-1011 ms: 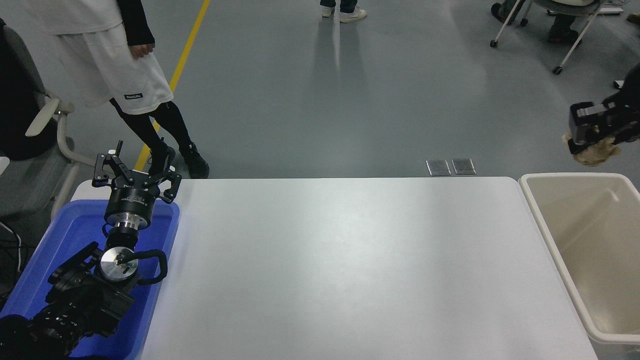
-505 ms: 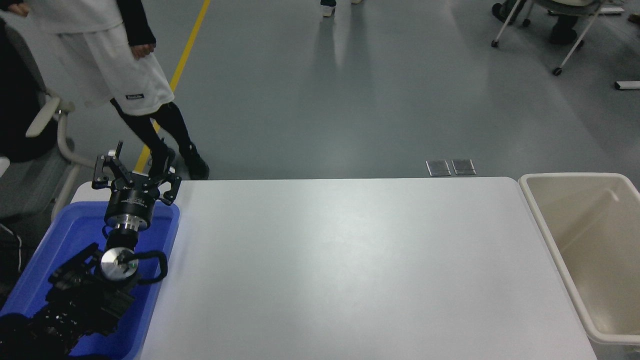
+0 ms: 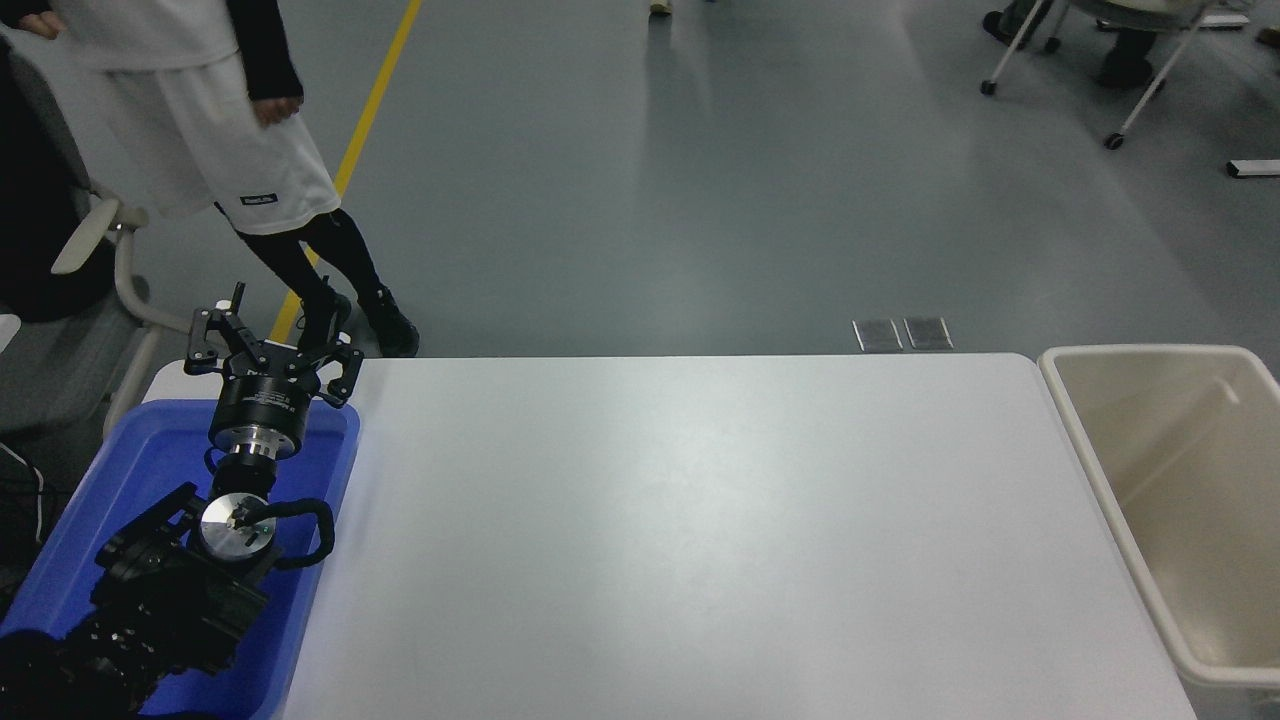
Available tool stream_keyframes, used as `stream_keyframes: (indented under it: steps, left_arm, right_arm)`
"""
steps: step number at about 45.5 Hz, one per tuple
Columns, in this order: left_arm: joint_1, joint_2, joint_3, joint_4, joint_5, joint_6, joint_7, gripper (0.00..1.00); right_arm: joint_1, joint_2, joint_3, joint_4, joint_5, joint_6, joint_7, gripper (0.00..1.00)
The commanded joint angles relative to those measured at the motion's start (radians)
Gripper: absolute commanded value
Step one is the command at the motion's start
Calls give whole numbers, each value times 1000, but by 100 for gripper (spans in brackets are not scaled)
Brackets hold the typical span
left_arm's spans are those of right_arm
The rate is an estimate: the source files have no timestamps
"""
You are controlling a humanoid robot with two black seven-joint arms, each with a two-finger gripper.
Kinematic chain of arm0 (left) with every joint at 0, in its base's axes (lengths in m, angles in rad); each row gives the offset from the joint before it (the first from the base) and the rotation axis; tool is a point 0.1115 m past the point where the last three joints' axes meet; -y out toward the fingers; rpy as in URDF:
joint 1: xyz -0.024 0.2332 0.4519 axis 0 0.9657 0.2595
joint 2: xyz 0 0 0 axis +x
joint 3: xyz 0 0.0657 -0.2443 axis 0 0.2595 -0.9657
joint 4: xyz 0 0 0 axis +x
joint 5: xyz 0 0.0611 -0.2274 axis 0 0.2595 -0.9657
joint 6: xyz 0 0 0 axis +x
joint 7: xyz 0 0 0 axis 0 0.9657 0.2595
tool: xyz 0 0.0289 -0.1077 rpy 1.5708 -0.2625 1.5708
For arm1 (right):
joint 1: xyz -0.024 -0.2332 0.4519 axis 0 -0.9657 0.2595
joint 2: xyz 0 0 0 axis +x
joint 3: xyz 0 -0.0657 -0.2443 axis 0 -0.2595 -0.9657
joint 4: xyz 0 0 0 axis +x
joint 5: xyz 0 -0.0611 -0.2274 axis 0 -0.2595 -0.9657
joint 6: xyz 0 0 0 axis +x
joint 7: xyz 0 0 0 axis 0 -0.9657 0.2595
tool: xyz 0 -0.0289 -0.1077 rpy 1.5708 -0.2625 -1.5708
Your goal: Pick up paper ball place in dustbin
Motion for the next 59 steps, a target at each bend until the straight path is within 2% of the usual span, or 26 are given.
stream_keyframes:
  steps: [1, 14, 15, 22, 29, 36, 42, 59]
  left_arm:
    - [0, 0, 0, 0, 0, 0, 0, 99]
    - [0, 0, 0, 0, 0, -2, 0, 99]
    - [0, 0, 0, 0, 0, 0, 0, 99]
    - [0, 0, 0, 0, 0, -2, 0, 99]
    - [0, 0, 0, 0, 0, -2, 0, 99]
    - [0, 0, 0, 0, 0, 0, 0, 99]
    - [0, 0, 0, 0, 0, -2, 0, 99]
    - [0, 0, 0, 0, 0, 0, 0, 99]
  right_arm:
    - [-407, 0, 354, -159, -2, -18, 1, 0]
    - [-668, 78, 524, -171, 15, -360, 1, 0]
    - [-705, 104, 529, -179, 25, -435, 1, 0]
    - [-812, 193, 529, -240, 150, -592, 1, 0]
    - [-897, 285, 530, -346, 262, -641, 2, 0]
    - [-952, 352, 530, -426, 318, -681, 1, 0]
    - [-996, 409, 530, -481, 345, -741, 1, 0]
    - [-1033, 463, 584, -493, 371, -876, 2, 0]
